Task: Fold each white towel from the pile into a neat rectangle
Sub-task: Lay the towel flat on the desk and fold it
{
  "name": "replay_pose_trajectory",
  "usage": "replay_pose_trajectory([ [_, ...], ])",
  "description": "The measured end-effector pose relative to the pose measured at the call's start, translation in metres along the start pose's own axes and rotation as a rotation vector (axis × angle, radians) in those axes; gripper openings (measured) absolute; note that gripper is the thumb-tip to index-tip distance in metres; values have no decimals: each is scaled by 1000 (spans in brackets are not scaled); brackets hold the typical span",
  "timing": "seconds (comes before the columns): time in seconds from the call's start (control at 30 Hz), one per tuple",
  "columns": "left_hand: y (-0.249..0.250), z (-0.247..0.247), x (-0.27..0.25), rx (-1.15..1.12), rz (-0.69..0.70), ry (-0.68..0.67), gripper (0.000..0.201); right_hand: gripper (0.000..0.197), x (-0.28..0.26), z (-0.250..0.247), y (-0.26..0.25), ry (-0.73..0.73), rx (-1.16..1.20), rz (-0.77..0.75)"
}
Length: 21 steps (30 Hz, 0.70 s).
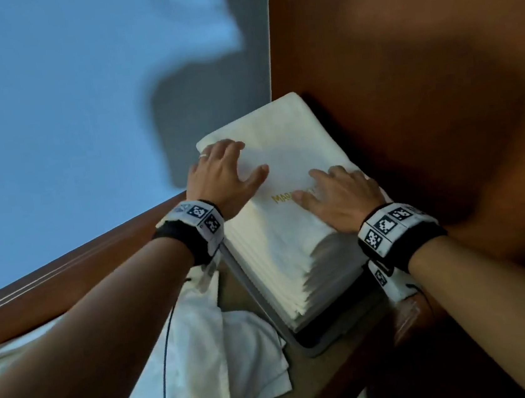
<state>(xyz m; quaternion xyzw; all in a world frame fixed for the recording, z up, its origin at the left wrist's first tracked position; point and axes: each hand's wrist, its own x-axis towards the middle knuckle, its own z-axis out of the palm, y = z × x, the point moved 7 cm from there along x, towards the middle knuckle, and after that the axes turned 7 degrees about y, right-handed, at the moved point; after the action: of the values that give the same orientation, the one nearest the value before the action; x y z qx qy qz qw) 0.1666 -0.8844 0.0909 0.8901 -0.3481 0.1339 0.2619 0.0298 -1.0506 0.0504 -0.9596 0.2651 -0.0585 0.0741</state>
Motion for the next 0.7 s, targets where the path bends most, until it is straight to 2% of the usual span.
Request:
replay_pose_trajectory([
  [0.03,1,7,14,120,85,-84,76,89,-1,9,0,-102,16,38],
  [0.1,-13,28,35,313,147,-277,92,100,-1,23,3,-252,75,99],
  [0.17,-38,45,47,364,119,-409,110,107,1,37,4,-346,138,118],
  [0.23,-60,61,49,360,81,-468,119,111,5,49,2,-393,176,106],
  [0.33,-73,83,45,300,29,-472,114,114,15,64,3,-402,219,105],
  [0.47,-75,103,50,234,13,-481,120,118,22,74,12,-388,244,121],
  [0.53,-76,105,52,229,5,-479,118,117,24,76,14,-379,238,120],
  [0.63,-74,102,53,253,0,-490,125,116,21,73,13,-372,218,116],
  [0.7,-69,97,51,267,1,-482,121,116,20,71,13,-364,220,115],
])
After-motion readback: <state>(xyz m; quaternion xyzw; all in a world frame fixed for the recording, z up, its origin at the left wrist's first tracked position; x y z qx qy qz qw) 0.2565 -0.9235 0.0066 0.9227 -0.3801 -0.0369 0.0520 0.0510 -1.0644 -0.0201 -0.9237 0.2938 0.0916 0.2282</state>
